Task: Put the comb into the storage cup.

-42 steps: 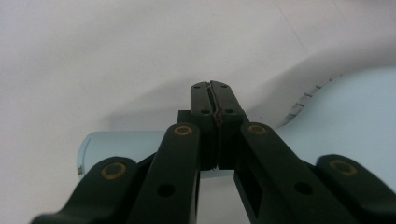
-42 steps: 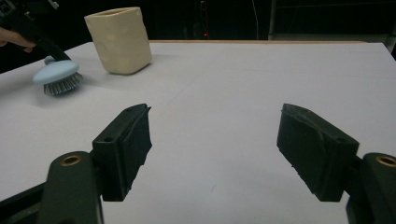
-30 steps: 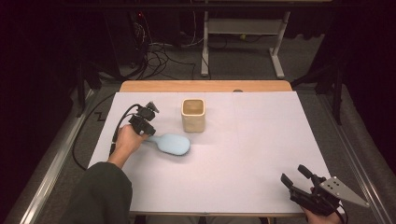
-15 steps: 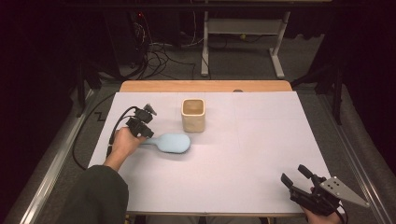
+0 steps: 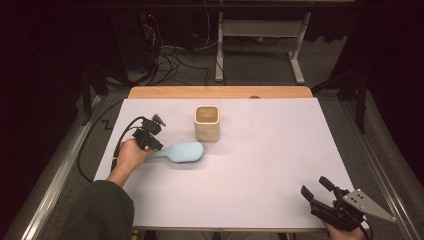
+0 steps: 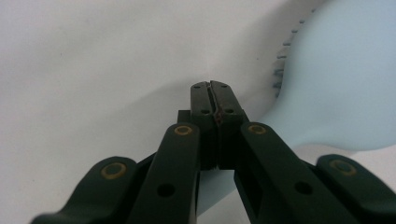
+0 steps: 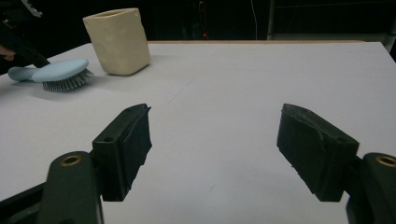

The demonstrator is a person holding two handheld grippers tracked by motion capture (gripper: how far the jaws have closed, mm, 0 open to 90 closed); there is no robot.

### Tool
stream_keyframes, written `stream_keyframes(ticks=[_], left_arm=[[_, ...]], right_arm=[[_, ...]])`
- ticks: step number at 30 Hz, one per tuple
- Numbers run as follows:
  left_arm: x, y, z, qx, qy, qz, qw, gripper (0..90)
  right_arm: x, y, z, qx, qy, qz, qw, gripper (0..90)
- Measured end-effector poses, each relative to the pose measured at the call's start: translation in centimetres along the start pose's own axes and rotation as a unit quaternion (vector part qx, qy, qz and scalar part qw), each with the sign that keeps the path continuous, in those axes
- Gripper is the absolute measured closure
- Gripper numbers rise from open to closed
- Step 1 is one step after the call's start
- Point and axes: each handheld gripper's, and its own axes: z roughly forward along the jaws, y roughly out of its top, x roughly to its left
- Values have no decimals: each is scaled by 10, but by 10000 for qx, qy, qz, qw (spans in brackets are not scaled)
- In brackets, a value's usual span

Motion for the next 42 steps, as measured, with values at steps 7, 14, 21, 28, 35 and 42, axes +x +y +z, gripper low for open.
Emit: stream_keyframes(ticks=[7, 14, 21, 28, 35, 42], left_arm=[[-2, -5, -1, -2, -17, 80, 10000, 887], [-7, -8, -3, 1, -38, 166, 9999, 888], [-9, -10, -4, -5, -83, 215, 9997, 888], [-11, -15, -5, -23, -131, 239, 9996, 888], [-15, -19, -7, -13, -176, 294, 9994, 888], [-14, -27, -8, -70, -269, 271, 9992, 888]], right_arm=[[0, 0, 0, -4, -11, -9, 10000, 263], [1, 0, 0, -1, -19, -14, 10000, 264], [0, 0, 0, 8, -15, -15, 10000, 264], [0, 0, 0, 4, -10, -17, 10000, 263], [0, 0, 0, 4, -17, -10, 10000, 264], [0, 0, 0, 5, -14, -9, 10000, 264]])
